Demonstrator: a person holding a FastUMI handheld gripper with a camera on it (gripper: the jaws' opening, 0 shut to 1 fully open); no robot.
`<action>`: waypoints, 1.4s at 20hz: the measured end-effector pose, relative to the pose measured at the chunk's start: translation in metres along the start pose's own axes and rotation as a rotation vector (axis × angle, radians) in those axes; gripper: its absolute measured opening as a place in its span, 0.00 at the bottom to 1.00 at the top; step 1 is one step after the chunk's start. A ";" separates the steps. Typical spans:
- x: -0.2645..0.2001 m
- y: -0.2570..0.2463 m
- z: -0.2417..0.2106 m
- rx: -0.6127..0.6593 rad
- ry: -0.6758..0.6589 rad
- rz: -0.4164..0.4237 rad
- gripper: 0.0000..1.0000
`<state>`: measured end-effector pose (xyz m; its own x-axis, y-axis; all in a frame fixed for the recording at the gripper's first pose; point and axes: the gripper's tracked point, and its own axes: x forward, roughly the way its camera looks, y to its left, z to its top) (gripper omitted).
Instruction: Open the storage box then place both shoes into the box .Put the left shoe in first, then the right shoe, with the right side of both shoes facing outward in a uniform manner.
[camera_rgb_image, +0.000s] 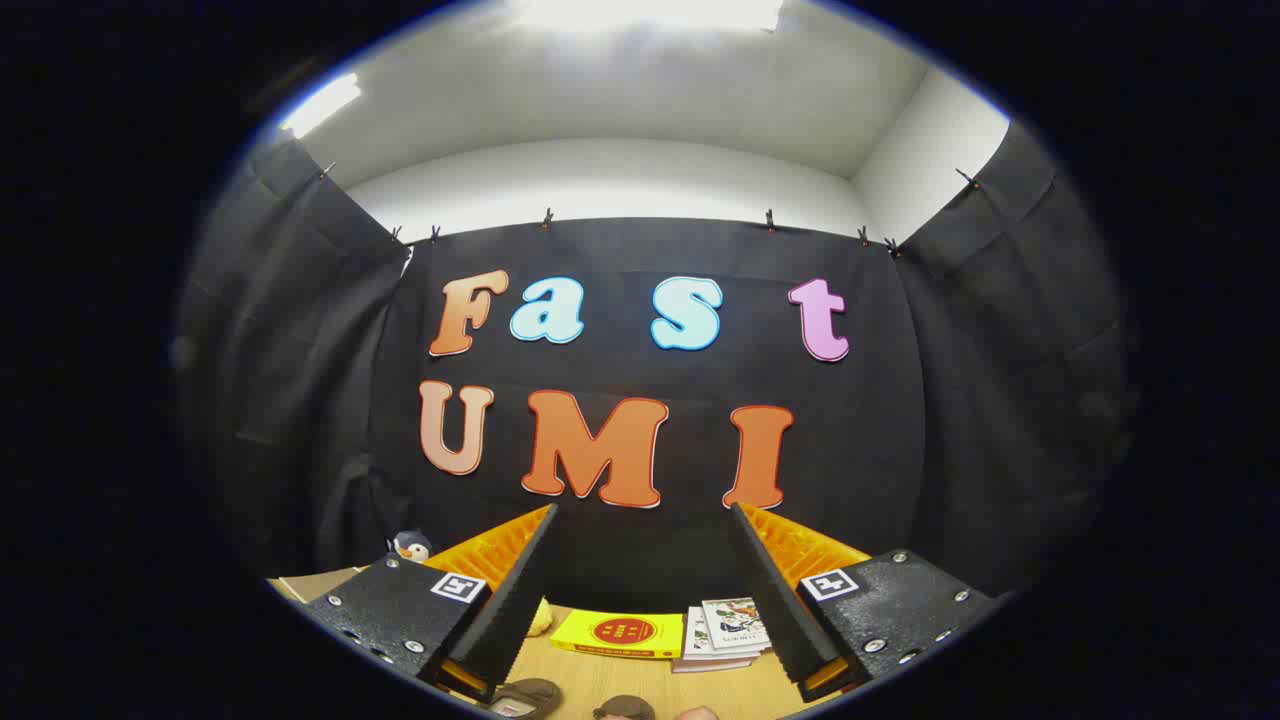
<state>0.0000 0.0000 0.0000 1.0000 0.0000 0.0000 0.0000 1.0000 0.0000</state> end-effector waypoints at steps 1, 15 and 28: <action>0.001 0.003 -0.001 -0.001 0.003 -0.006 0.99; -0.004 0.038 0.009 -0.015 0.014 0.005 0.98; -0.020 0.149 -0.122 0.012 0.386 0.312 0.98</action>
<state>-0.0197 0.1487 -0.1225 0.8795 0.3014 -0.3683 -0.2967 0.9523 0.0709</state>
